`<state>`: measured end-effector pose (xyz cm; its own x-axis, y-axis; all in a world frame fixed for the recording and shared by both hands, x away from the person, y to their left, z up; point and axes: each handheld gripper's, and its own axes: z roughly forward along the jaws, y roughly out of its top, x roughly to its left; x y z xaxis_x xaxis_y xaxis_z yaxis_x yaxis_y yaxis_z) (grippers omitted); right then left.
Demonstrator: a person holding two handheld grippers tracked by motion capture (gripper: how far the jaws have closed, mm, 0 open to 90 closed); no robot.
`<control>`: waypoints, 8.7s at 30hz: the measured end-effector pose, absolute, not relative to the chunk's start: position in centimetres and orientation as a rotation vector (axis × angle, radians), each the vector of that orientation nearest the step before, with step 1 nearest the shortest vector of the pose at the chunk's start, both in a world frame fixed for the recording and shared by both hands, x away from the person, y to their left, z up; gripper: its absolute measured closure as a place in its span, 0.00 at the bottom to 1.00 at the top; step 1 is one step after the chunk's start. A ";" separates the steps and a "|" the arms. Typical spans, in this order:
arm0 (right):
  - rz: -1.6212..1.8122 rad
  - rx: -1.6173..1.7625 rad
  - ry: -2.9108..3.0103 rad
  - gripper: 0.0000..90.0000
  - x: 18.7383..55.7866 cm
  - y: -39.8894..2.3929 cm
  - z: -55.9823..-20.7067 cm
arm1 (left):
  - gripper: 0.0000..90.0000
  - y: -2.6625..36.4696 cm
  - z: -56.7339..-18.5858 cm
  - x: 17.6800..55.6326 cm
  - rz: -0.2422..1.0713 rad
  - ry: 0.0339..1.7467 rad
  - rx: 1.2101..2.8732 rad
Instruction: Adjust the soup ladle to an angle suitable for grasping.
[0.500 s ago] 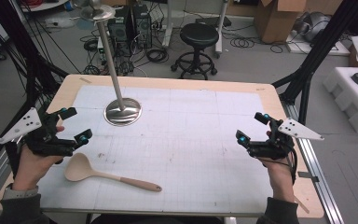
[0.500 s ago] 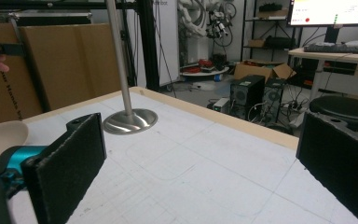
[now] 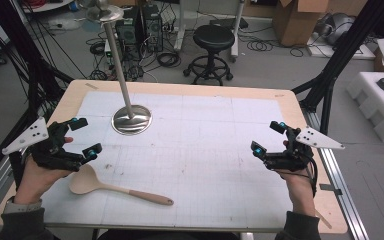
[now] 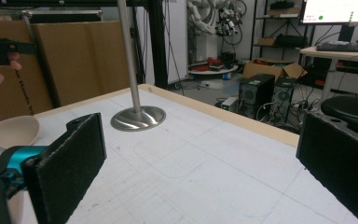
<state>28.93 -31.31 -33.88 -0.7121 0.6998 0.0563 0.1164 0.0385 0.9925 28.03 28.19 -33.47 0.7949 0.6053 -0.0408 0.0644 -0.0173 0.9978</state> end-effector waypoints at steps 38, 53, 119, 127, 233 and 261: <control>1.728 0.802 1.906 0.00 29.0 -31.3 -34.0 | 1.00 24.4 -33.3 26.1 0.464 0.431 1.661; 1.744 0.794 1.901 0.00 29.5 -31.4 -34.3 | 1.00 23.8 -36.4 25.6 0.393 0.522 1.671; 1.715 0.822 1.935 0.00 29.7 -31.2 -34.6 | 1.00 15.0 -45.5 20.9 0.184 0.599 1.977; 1.711 0.816 1.940 0.00 29.7 -31.1 -34.6 | 1.00 14.7 -45.7 20.9 0.194 0.590 2.002; 1.713 0.834 1.944 0.00 30.4 -31.2 -35.1 | 1.00 12.2 -45.0 32.1 0.327 0.850 2.030; 1.721 0.855 1.927 0.00 30.3 -31.9 -35.1 | 0.97 14.0 -40.4 29.8 0.245 0.648 1.947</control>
